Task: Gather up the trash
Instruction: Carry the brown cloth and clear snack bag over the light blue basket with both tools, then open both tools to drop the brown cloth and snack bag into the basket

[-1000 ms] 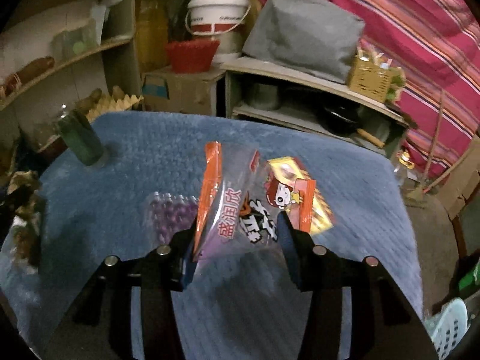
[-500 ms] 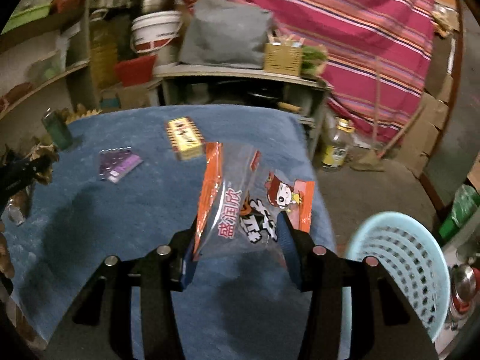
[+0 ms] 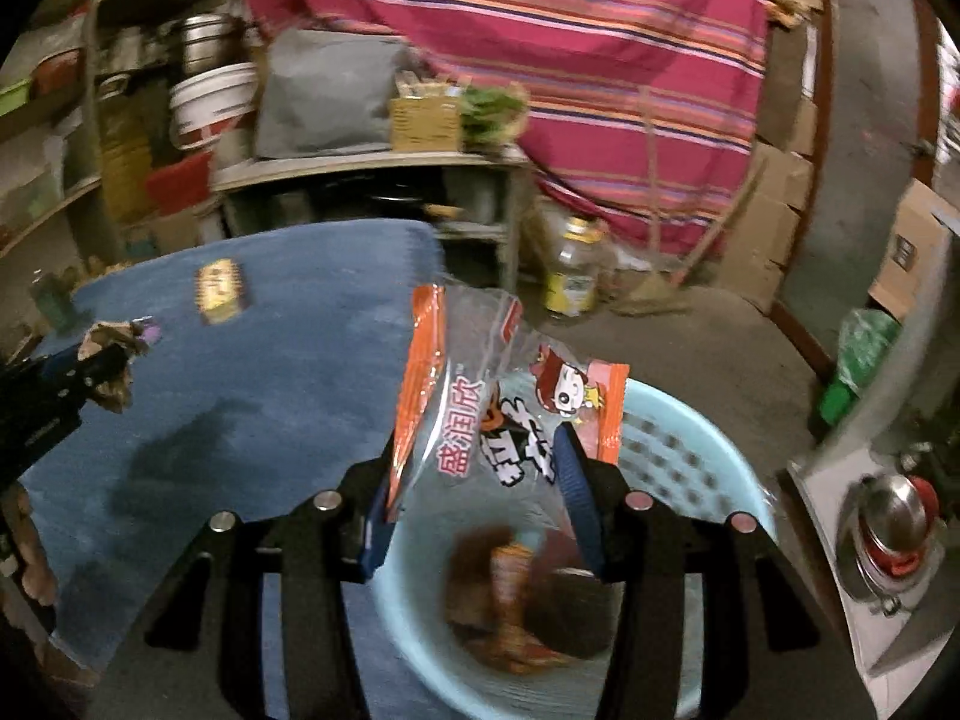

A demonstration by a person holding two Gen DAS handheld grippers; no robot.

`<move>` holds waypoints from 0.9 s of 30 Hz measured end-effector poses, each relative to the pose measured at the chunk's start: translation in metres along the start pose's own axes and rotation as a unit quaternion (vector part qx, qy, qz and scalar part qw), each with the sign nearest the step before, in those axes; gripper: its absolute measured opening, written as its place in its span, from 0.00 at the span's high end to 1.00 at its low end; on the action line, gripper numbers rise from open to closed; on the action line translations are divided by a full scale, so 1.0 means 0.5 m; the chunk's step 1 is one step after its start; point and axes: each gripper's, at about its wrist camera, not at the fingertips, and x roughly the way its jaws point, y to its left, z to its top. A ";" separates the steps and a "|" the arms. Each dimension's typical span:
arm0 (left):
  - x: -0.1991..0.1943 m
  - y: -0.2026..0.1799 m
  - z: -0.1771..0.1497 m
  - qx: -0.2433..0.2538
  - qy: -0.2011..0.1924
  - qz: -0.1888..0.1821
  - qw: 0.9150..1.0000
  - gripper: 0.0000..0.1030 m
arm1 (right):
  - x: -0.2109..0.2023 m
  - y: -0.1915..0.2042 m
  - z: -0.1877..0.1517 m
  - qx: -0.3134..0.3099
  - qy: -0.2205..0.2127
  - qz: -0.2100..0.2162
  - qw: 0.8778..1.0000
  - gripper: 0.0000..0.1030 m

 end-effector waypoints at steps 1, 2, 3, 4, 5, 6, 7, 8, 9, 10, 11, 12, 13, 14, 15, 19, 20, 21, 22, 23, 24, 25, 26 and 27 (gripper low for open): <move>0.005 -0.029 -0.002 0.004 -0.001 -0.010 1.000 0.64 | 0.001 -0.022 -0.006 0.007 0.001 -0.006 1.000 0.53; 0.011 -0.055 -0.003 0.008 0.000 -0.017 1.000 0.64 | 0.001 -0.044 -0.011 0.015 0.002 -0.010 1.000 0.53; 0.018 -0.079 -0.004 0.011 0.003 -0.023 1.000 0.64 | 0.002 -0.075 -0.020 0.028 0.005 -0.012 1.000 0.53; 0.025 -0.109 -0.005 0.017 0.007 -0.032 0.999 0.64 | 0.003 -0.094 -0.026 0.037 0.006 -0.016 0.999 0.53; 0.030 -0.133 -0.006 0.020 0.008 -0.038 0.999 0.64 | 0.006 -0.108 -0.030 0.044 0.008 -0.020 0.999 0.53; 0.032 -0.149 -0.006 0.022 0.008 -0.043 0.999 0.64 | 0.007 -0.126 -0.036 0.050 0.010 -0.025 0.998 0.53; 0.034 -0.178 -0.006 0.026 0.008 -0.053 0.998 0.64 | 0.008 -0.138 -0.041 0.055 0.010 -0.028 0.998 0.53; 0.036 -0.204 -0.006 0.032 0.007 -0.060 0.998 0.64 | 0.010 -0.153 -0.044 0.060 0.010 -0.028 0.998 0.53; 0.038 -0.221 -0.007 0.036 0.007 -0.063 0.997 0.64 | 0.012 -0.162 -0.047 0.065 0.010 -0.026 0.997 0.53; 0.039 -0.247 -0.008 0.044 0.006 -0.067 0.997 0.63 | 0.015 -0.170 -0.047 0.070 0.011 -0.025 0.997 0.53; 0.041 -0.269 -0.008 0.052 0.005 -0.071 0.996 0.63 | 0.019 -0.181 -0.051 0.077 0.013 -0.024 0.997 0.53; 0.043 -0.282 -0.006 0.056 0.004 -0.074 0.996 0.63 | 0.020 -0.187 -0.055 0.081 0.014 -0.023 0.996 0.53; 0.046 -0.302 -0.006 0.061 0.003 -0.079 0.995 0.63 | 0.020 -0.193 -0.058 0.084 0.015 -0.023 0.996 0.53; 0.049 -0.319 -0.006 0.065 0.004 -0.084 0.994 0.63 | 0.020 -0.200 -0.060 0.087 0.015 -0.024 0.996 0.53; 0.053 -0.338 -0.004 0.069 0.006 -0.089 0.994 0.63 | 0.020 -0.209 -0.061 0.092 0.015 -0.024 0.995 0.53; 0.067 -0.386 0.004 0.072 0.017 -0.112 0.991 0.63 | 0.016 -0.236 -0.069 0.110 0.014 -0.020 0.994 0.53; 0.070 -0.399 0.005 0.075 0.019 -0.117 0.990 0.63 | 0.017 -0.240 -0.070 0.114 0.014 -0.019 0.993 0.53; 0.072 -0.411 0.007 0.079 0.018 -0.119 0.990 0.63 | 0.017 -0.244 -0.072 0.119 0.014 -0.017 0.993 0.53; 0.073 -0.419 0.007 0.083 0.018 -0.120 0.989 0.63 | 0.016 -0.248 -0.073 0.122 0.013 -0.015 0.992 0.53; 0.073 -0.428 0.008 0.087 0.016 -0.120 0.989 0.62 | 0.015 -0.250 -0.074 0.124 0.012 -0.013 0.992 0.53; 0.073 -0.432 0.008 0.089 0.017 -0.120 0.989 0.60 | 0.015 -0.250 -0.074 0.126 0.011 -0.011 0.992 0.53; 0.074 -0.435 0.010 0.088 0.017 -0.118 0.989 0.51 | 0.015 -0.250 -0.073 0.126 0.010 -0.010 0.992 0.53; 0.073 -0.434 0.011 0.083 0.016 -0.117 0.989 0.42 | 0.015 -0.250 -0.074 0.125 0.010 -0.009 0.992 0.53; 0.072 -0.429 0.013 0.078 0.016 -0.116 0.990 0.39 | 0.016 -0.249 -0.075 0.124 0.011 -0.008 0.992 0.53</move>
